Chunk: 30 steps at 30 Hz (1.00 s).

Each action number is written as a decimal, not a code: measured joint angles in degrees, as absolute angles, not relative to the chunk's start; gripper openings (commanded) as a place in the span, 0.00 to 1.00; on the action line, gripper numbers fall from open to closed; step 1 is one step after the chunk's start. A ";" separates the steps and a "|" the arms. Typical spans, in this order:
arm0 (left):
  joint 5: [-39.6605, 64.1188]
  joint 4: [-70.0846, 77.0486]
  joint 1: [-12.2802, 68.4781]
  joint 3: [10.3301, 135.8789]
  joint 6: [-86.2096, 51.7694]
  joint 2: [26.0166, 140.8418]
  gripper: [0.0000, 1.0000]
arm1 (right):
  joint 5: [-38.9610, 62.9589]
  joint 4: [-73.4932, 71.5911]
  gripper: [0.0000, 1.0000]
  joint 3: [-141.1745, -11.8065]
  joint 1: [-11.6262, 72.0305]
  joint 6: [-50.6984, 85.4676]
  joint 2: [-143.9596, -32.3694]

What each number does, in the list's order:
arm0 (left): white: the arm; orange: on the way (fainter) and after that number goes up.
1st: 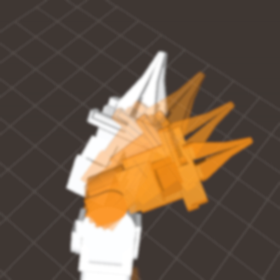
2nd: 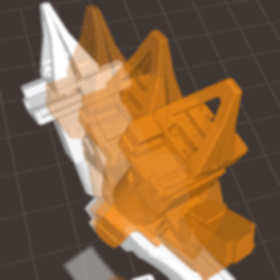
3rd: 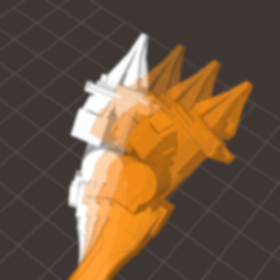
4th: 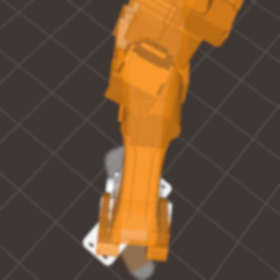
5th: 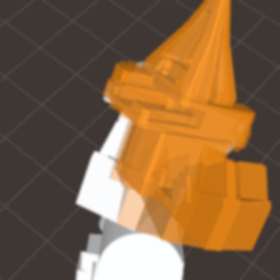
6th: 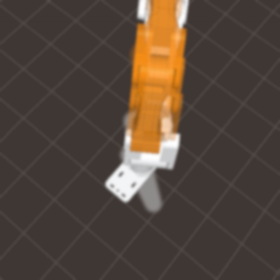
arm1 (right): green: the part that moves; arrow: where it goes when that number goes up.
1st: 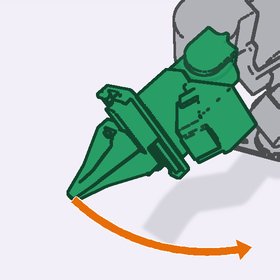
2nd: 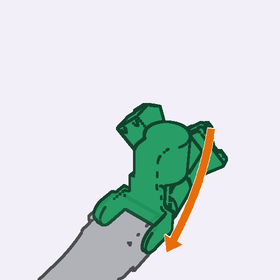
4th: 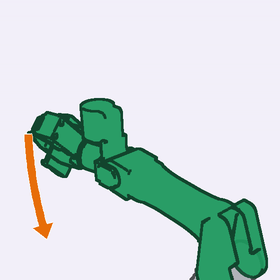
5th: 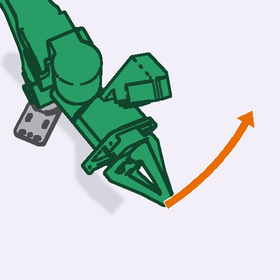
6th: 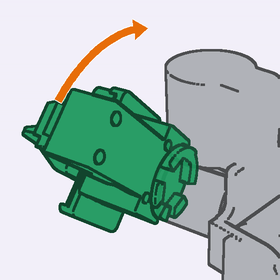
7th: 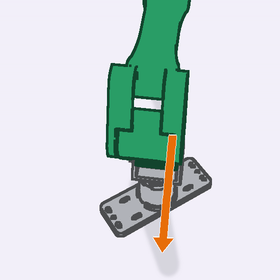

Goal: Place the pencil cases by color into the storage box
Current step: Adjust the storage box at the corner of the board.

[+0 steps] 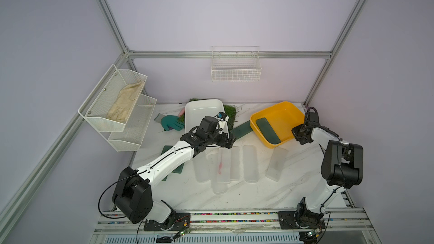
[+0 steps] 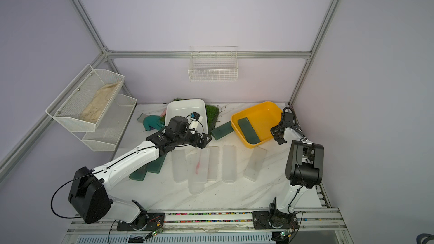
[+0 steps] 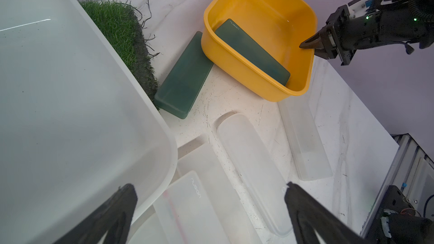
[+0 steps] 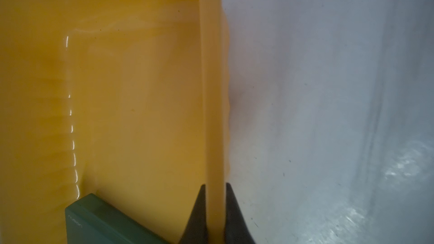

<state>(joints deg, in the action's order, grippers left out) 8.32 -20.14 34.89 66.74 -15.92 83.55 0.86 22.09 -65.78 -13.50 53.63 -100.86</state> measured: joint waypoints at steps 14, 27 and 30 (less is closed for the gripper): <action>8.29 -19.75 34.89 66.74 -15.94 83.55 1.00 | -6.61 20.91 0.05 -59.00 -13.52 63.02 -93.49; 8.29 -20.16 34.89 68.42 -14.44 87.15 1.00 | -8.25 20.03 0.05 -56.27 -13.52 68.20 -92.38; 8.27 -20.75 34.89 70.00 -13.91 88.75 1.00 | -8.34 19.90 0.07 -56.16 -13.52 68.90 -92.44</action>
<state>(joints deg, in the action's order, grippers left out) 8.27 -20.75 34.89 70.00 -13.91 88.75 -8.34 19.90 -56.16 -13.52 68.90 -92.44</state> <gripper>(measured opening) 0.998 0.106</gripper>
